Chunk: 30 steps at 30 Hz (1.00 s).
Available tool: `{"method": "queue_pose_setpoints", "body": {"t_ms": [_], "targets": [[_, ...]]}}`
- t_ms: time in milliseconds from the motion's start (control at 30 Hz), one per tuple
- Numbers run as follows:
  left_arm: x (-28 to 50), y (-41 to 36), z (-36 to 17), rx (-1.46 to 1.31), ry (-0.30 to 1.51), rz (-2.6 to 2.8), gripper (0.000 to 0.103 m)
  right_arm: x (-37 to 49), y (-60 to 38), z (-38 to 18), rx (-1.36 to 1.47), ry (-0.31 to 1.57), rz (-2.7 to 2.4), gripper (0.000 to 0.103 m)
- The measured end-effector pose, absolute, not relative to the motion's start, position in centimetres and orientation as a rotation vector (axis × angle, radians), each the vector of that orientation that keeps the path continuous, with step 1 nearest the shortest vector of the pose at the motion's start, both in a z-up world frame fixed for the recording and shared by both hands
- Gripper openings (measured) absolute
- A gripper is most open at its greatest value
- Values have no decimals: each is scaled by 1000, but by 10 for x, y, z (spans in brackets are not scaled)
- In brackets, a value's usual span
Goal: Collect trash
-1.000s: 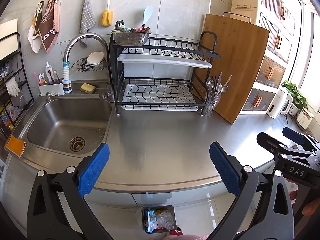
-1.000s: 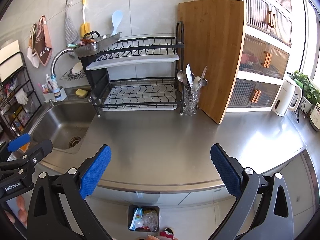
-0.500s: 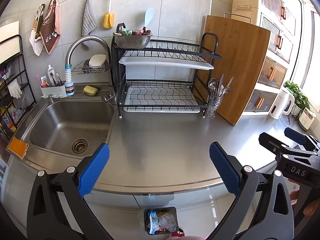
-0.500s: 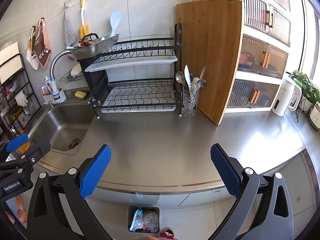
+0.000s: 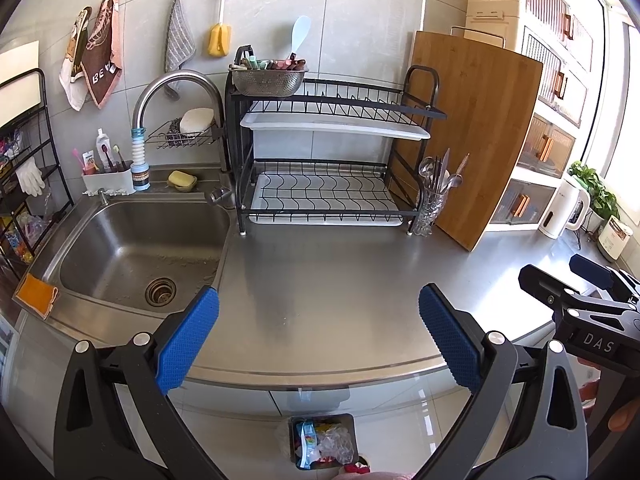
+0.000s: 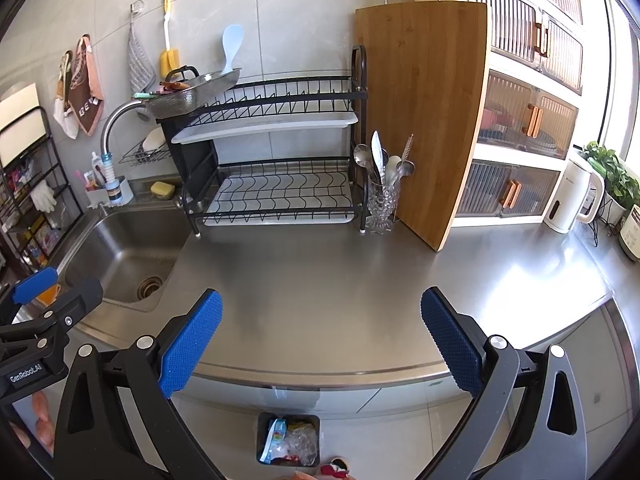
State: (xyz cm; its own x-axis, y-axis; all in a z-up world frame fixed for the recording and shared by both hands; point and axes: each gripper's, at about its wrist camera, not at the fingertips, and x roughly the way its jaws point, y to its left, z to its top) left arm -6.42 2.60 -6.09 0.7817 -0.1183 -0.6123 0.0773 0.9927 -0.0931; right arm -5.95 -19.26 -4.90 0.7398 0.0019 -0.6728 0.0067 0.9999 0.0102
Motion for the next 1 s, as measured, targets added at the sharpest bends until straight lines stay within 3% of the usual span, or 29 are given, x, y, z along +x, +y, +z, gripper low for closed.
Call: {"method": "queue_pose_setpoints", "body": {"t_ms": [1000], "targets": [[-63,32,-61,-65,667,-111,95,-59,-186,-46,13,734,-1,100]]}}
